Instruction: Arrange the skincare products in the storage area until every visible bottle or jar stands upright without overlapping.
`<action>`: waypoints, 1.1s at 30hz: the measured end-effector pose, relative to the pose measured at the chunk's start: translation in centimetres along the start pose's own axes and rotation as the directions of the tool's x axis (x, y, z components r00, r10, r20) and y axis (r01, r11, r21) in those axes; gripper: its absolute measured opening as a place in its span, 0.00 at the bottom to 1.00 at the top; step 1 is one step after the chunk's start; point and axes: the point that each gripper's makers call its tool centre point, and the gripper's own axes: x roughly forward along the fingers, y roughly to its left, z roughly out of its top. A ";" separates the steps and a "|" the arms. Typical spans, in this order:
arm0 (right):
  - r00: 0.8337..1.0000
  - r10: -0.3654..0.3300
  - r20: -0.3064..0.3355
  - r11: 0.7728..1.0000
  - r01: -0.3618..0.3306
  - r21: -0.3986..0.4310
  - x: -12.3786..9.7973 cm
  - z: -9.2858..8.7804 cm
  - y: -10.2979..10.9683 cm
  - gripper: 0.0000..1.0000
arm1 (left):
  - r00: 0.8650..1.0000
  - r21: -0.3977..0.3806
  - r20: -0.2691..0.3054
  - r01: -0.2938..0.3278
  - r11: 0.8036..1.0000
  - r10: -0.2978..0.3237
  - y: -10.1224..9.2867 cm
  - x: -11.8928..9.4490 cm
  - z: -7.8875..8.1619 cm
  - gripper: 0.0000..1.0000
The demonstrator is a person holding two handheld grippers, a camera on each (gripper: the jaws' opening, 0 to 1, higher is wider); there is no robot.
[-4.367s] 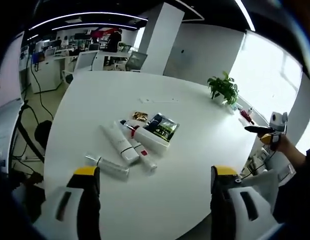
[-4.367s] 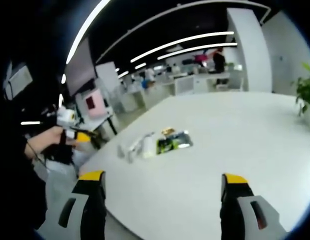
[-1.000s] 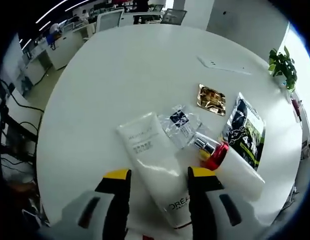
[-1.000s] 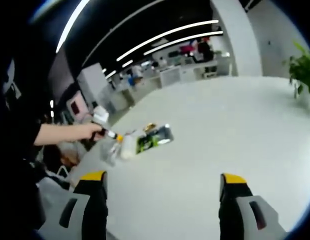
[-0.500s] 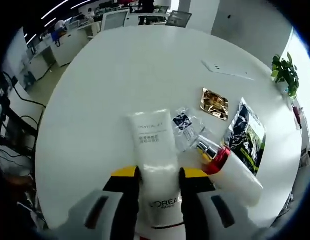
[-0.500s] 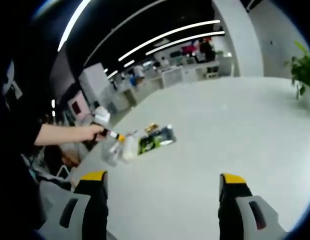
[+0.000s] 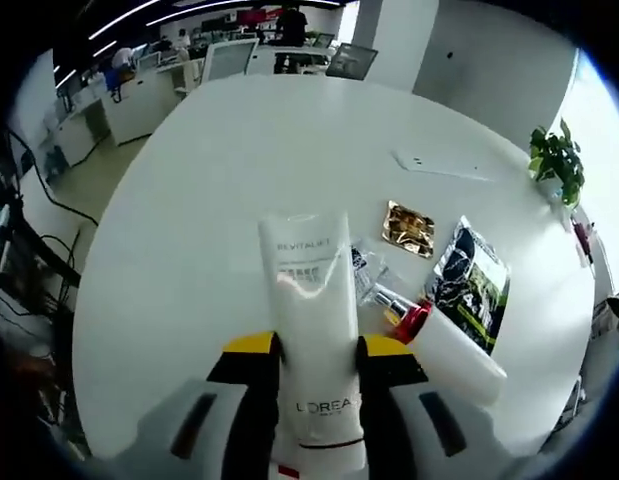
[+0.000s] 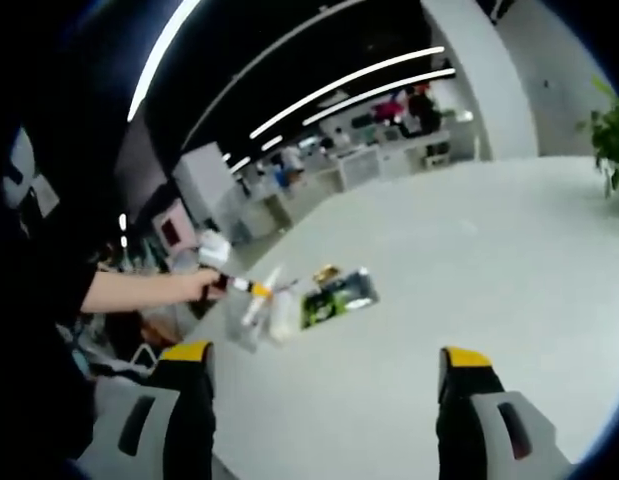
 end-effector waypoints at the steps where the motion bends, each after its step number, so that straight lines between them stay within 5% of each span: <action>1: 1.000 0.007 0.002 1.000 -0.007 -0.003 0.1 0.1 0.3 0.95 | 1.000 0.003 0.020 0.002 1.000 -0.002 -0.1 -0.2 0.1 0.31; 20: 0.991 0.132 0.036 0.991 -0.131 -0.030 0.5 2.1 5.5 0.92 | 0.968 0.100 0.246 0.021 0.995 -0.045 -2.9 -8.1 2.0 0.31; 33: 0.981 0.194 0.019 0.979 -0.192 -0.061 0.4 2.1 9.0 0.91 | 0.938 0.180 0.341 -0.008 0.984 -0.055 -6.0 -14.5 0.8 0.31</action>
